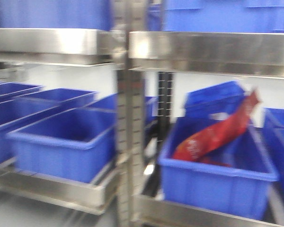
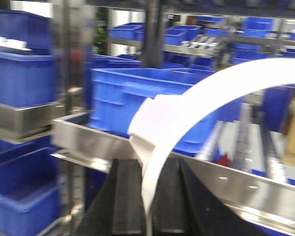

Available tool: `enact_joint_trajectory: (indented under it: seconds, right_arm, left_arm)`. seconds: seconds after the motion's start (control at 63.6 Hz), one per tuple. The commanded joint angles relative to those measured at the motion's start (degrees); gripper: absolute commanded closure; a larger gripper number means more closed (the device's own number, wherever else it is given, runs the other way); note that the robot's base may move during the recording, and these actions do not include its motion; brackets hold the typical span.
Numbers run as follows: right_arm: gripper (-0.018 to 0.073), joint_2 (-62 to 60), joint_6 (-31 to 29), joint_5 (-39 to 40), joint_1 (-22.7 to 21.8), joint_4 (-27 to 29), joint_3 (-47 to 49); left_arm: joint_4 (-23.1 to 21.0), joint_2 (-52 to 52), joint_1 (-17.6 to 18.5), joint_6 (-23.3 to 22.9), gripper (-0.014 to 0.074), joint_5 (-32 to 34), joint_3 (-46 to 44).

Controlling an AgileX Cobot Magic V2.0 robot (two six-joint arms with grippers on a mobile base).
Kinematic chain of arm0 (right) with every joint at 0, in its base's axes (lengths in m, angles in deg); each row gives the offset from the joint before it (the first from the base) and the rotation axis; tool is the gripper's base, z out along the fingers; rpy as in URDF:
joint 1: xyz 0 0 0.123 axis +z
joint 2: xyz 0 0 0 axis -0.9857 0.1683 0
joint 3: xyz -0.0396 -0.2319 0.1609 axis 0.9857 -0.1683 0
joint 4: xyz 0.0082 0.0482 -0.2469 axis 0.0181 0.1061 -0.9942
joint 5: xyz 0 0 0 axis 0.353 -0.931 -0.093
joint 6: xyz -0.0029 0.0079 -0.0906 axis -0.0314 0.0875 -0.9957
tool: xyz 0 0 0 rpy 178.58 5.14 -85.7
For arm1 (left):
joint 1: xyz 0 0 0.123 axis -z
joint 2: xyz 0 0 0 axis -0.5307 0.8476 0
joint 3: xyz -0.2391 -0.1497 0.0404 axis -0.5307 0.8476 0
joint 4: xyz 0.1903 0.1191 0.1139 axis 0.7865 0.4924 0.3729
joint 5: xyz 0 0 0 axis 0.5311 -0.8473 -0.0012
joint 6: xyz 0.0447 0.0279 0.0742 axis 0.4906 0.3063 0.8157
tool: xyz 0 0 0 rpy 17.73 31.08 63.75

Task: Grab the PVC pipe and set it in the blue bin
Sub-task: 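Move both grippers with the clamp above an open blue bin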

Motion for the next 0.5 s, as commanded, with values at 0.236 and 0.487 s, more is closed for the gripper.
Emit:
enact_joint_trajectory:
  seconds: [0.236,0.487]
  right_arm:
    - [0.0713,-0.3,-0.2,1.8,0.2,-0.2,0.0]
    - [0.0713,-0.3,-0.2,1.8,0.2,-0.2,0.0]
  left_arm:
    - [0.0,-0.3,0.3,-0.3,0.0707,1.7,0.0]
    - [0.0,-0.3,0.3,-0.3,0.0707,1.7,0.0]
